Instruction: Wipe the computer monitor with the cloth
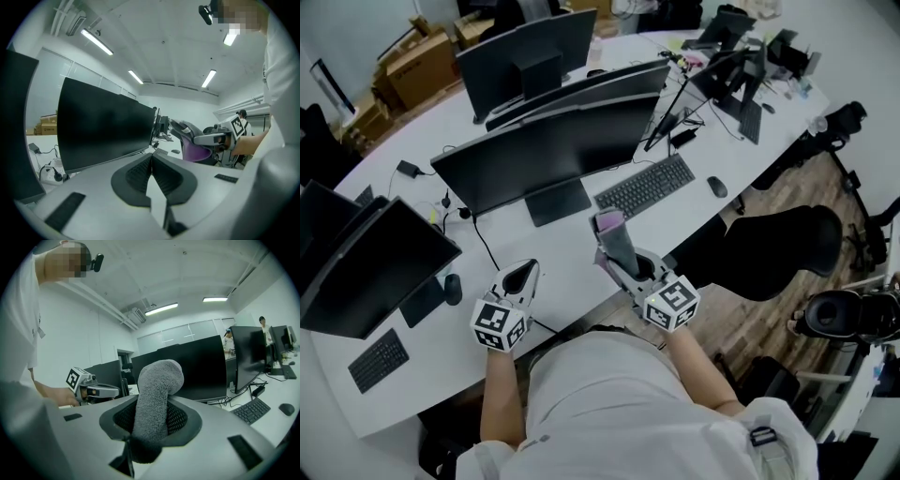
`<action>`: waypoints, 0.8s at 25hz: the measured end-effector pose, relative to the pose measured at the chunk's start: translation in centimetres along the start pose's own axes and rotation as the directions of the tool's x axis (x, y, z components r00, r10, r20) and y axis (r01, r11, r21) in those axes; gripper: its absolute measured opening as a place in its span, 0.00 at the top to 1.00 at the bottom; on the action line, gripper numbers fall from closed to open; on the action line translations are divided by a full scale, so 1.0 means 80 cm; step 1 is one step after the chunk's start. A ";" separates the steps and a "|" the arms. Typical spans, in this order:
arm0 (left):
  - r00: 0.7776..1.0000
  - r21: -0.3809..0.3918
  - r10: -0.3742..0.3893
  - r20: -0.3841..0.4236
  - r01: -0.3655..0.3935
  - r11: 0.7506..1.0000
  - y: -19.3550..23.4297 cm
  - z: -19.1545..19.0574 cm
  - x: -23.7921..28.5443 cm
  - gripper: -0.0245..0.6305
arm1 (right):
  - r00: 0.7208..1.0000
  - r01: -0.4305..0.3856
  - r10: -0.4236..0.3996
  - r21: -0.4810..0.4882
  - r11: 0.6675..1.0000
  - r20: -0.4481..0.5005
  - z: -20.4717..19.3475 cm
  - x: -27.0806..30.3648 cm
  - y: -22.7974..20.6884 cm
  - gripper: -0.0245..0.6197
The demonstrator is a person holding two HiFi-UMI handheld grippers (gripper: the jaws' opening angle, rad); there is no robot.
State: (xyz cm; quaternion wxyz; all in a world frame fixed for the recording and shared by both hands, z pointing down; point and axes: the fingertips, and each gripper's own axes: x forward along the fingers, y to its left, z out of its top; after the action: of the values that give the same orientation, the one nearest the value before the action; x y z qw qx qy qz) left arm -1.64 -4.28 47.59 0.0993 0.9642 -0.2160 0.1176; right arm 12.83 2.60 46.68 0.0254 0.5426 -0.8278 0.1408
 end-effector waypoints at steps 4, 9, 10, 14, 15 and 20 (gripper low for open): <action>1.000 -0.040 -0.004 0.018 0.005 0.999 -0.001 0.001 0.000 0.96 | 1.000 -0.005 0.005 0.018 1.000 -0.002 -0.005 -0.001 0.003 0.77; 1.000 -0.038 -0.001 0.017 0.002 0.999 -0.007 0.002 -0.001 0.96 | 1.000 -0.004 0.004 0.032 0.999 0.000 -0.009 -0.005 0.003 0.77; 1.000 -0.036 -0.003 0.016 0.003 0.999 -0.008 0.002 -0.001 0.96 | 1.000 -0.004 0.004 0.035 0.999 0.001 -0.009 -0.006 0.002 0.77; 1.000 -0.025 -0.002 0.012 0.002 1.000 -0.014 0.002 -0.001 0.96 | 1.000 -0.004 0.004 0.033 0.999 0.001 -0.013 -0.011 0.000 0.77; 1.000 -0.025 0.000 0.013 0.000 1.000 -0.015 0.003 -0.001 0.96 | 1.000 -0.004 0.003 0.031 1.000 0.001 -0.013 -0.012 -0.001 0.77; 1.000 -0.025 0.008 0.017 -0.008 1.000 -0.022 0.010 -0.001 0.96 | 1.000 -0.007 0.007 0.023 1.000 0.000 -0.010 -0.019 0.001 0.77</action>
State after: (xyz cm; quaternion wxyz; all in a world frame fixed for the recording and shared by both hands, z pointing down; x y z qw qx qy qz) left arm -0.78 -2.92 46.58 0.1091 0.9630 -0.2222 0.1069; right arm 13.29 4.15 47.17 0.0188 0.5397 -0.8281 0.1506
